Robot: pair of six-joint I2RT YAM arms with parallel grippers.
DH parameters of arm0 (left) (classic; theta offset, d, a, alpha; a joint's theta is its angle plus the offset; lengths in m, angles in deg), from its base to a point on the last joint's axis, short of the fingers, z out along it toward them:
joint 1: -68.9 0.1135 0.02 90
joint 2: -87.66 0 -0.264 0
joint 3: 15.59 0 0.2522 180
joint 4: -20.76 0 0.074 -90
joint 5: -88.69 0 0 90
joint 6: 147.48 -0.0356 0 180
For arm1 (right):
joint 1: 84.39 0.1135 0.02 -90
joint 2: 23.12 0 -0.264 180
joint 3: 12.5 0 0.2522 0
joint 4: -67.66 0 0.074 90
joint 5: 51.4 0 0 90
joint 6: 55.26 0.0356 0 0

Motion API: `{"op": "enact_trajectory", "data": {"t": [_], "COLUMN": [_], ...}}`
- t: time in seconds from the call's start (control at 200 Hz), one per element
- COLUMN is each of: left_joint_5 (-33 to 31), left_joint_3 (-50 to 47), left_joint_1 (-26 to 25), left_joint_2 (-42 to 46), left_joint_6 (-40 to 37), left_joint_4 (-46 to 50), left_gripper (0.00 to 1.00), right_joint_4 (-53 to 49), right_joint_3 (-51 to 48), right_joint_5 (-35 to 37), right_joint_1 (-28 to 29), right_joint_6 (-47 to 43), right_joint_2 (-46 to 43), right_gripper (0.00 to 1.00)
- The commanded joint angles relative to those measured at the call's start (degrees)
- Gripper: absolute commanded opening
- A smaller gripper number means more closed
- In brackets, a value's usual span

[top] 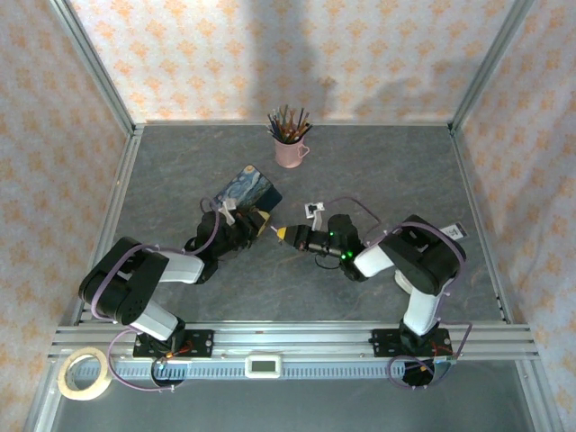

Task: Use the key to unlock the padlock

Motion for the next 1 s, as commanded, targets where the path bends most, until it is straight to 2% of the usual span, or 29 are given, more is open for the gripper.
{"op": "enact_trajectory", "data": {"t": [0.0, 0.591, 0.991], "left_joint_5": [1.06, 1.37, 0.18], "left_joint_3": [-0.4, -0.92, -0.84], "left_joint_1": [-0.97, -1.85, -1.88], "left_joint_2": [0.89, 0.52, -0.01], "left_joint_6": [0.77, 0.55, 0.19], "left_joint_4": [-4.27, -4.96, -4.95], "left_gripper": [0.0, 0.0, 0.0], "right_joint_4": [3.64, 6.03, 4.82], "right_joint_3": [1.65, 3.68, 0.3], "right_joint_5": [-0.91, -1.28, -1.8], "right_joint_1": [0.08, -1.42, -1.41], "right_joint_6": [0.58, 1.75, 1.13], "right_joint_2": [0.71, 3.6, -0.14], "right_gripper": [0.0, 0.0, 0.0]}}
